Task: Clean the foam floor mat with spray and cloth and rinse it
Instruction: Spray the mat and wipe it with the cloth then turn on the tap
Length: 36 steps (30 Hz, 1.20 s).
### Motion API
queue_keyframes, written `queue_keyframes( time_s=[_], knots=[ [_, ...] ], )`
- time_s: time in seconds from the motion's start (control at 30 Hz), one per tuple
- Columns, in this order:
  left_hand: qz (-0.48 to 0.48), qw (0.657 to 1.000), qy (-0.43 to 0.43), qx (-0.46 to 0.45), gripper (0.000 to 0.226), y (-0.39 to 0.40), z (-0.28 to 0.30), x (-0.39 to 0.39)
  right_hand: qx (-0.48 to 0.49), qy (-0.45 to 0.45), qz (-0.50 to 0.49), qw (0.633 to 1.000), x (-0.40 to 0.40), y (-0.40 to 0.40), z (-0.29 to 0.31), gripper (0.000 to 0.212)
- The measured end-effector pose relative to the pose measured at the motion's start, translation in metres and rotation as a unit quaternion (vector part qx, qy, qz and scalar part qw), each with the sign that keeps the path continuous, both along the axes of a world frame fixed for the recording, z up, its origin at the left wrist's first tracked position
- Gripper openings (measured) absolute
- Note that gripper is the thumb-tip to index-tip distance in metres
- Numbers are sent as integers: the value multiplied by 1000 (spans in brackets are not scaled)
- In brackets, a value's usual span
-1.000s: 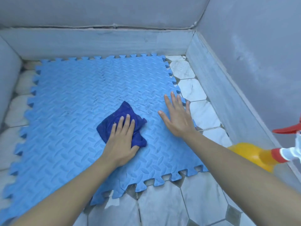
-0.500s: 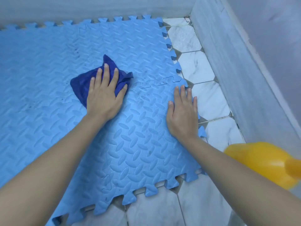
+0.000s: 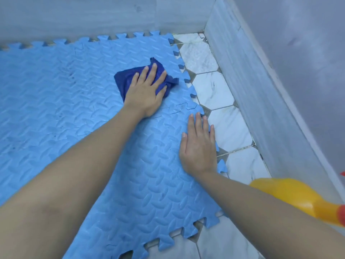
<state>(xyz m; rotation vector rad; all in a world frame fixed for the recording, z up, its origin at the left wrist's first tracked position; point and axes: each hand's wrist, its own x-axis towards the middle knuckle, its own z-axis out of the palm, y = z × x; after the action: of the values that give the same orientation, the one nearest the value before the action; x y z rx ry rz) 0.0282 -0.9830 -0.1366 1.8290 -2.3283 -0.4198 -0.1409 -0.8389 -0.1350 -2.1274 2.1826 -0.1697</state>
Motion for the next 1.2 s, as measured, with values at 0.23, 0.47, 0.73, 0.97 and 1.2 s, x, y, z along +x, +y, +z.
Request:
queue_keyframes(
  time_s=[0.23,0.47,0.73,0.97,1.2],
  knots=[
    [-131,991,-4,10,61,89,12,16,-13,-66,5,998,-4,0,-1,62],
    [-227,971,-75,-15,57,119,12,55,-58,-99,-62,991,0,-2,-4,55],
    [-132,989,-63,-19,66,-28,10,-70,-73,-62,-54,994,-2,-3,-10,55],
    [73,997,-11,-11,57,-73,2,-14,-75,-60,-42,994,-4,-4,-12,55],
    [-120,992,-39,-10,57,65,7,13,-59,-61,-53,995,-2,-4,-9,56]
  ],
)
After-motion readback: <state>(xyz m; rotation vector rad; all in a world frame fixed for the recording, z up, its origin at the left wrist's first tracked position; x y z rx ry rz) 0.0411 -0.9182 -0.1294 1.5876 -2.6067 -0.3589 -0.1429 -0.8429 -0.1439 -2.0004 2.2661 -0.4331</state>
